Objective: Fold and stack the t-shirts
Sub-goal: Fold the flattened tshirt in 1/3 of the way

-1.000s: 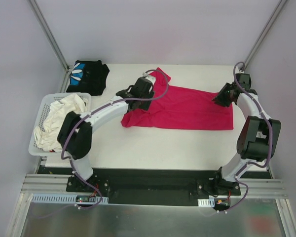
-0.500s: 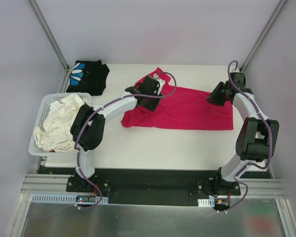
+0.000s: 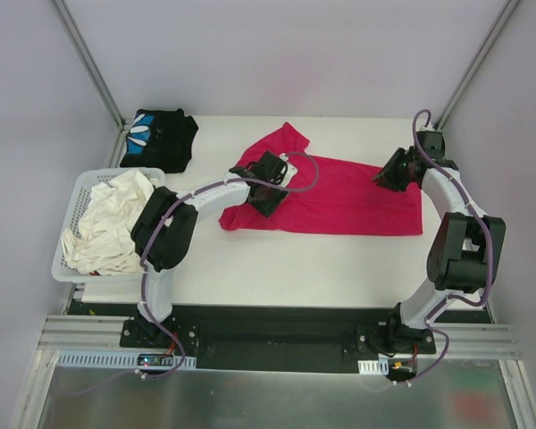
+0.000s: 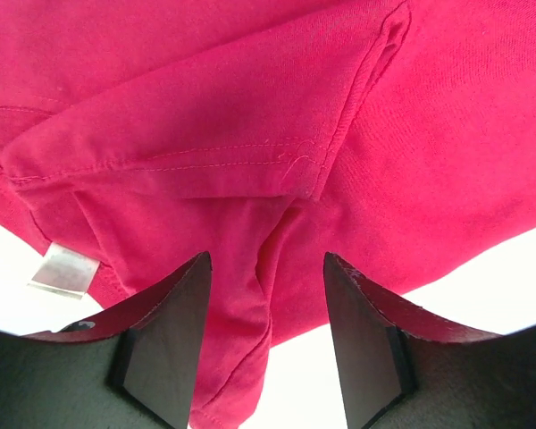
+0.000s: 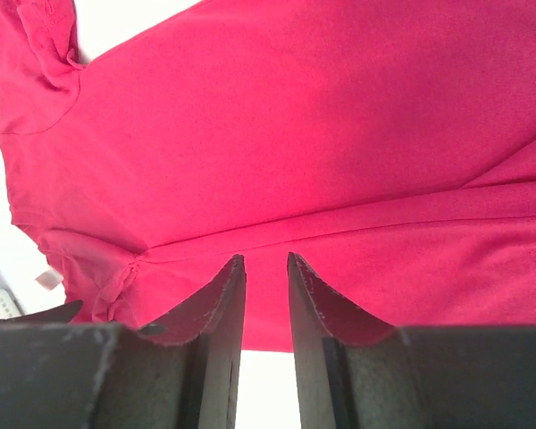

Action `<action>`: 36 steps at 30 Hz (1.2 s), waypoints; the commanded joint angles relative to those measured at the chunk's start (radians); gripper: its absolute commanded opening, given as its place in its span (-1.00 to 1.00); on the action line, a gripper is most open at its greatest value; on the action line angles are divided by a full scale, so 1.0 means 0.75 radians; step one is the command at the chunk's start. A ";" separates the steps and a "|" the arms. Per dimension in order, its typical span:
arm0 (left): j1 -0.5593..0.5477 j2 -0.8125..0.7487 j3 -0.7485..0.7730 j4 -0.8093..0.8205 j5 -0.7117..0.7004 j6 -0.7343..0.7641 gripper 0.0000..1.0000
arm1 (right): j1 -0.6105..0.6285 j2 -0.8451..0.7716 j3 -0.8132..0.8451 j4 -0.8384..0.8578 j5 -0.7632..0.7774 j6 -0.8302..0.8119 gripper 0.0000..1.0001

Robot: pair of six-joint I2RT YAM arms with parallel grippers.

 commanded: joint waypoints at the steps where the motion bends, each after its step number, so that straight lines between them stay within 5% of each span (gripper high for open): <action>1: -0.016 0.039 0.034 -0.016 0.027 0.052 0.04 | -0.011 -0.062 0.047 0.015 -0.026 -0.003 -0.43; 36: -0.059 0.215 0.290 -0.094 -0.092 0.165 0.05 | -0.017 -0.031 0.040 0.023 -0.024 -0.009 -0.43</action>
